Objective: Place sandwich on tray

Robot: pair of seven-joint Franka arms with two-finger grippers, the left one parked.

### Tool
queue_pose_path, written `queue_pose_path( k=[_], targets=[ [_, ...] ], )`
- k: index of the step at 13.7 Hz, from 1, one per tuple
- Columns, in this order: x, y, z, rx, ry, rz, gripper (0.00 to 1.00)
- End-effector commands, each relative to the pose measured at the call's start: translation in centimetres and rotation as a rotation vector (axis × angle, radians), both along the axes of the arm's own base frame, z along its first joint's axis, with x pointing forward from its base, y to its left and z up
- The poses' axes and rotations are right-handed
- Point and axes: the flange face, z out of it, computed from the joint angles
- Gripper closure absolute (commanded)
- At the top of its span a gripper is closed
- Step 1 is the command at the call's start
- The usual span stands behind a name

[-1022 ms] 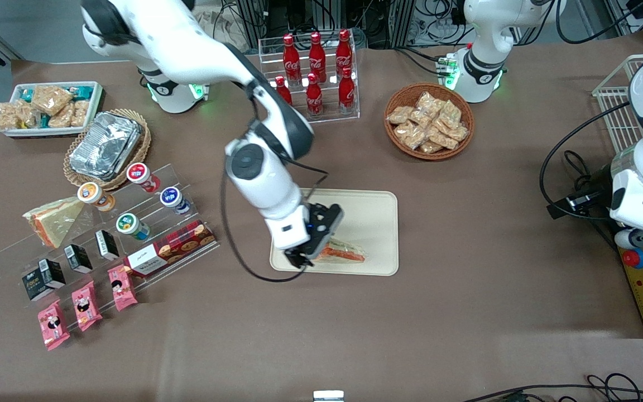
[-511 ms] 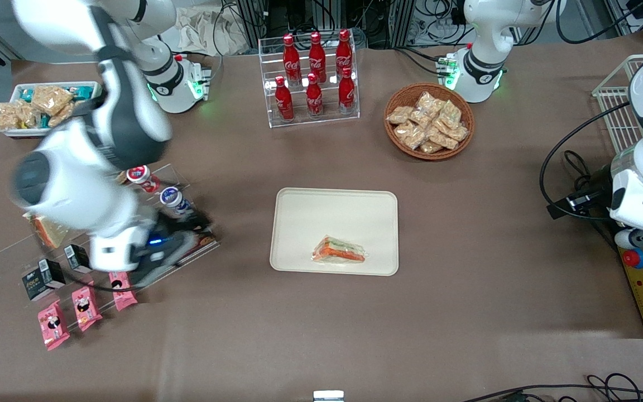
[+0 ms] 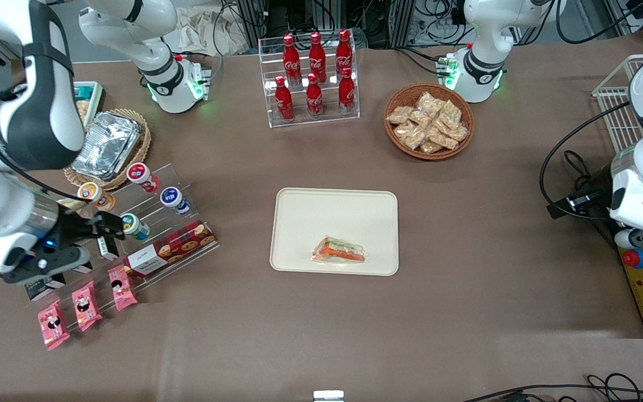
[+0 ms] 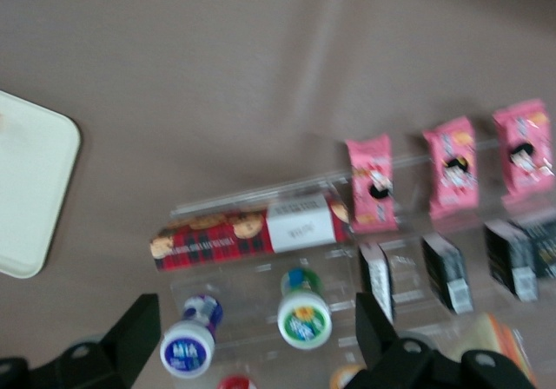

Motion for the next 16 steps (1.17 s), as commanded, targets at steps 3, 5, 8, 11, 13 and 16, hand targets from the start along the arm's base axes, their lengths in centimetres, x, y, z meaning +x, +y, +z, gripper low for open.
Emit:
queue_pose_path(
  k=[3, 5, 8, 11, 13, 16],
  targets=[
    [-5.5, -5.5, 5.3, -0.089, 0.002, -0.101, 0.0],
    [-8.1, -6.9, 5.7, -0.082, -0.001, -0.117, 0.0],
    [-11.0, -8.2, 5.7, -0.095, -0.015, -0.134, 0.0],
    [-10.9, -9.1, 5.8, -0.098, -0.016, -0.154, 0.0],
    [-10.4, -10.7, 5.2, -0.044, -0.022, -0.218, 0.0],
    [-10.2, -10.9, 4.9, -0.015, -0.015, -0.282, 0.0]
  ],
)
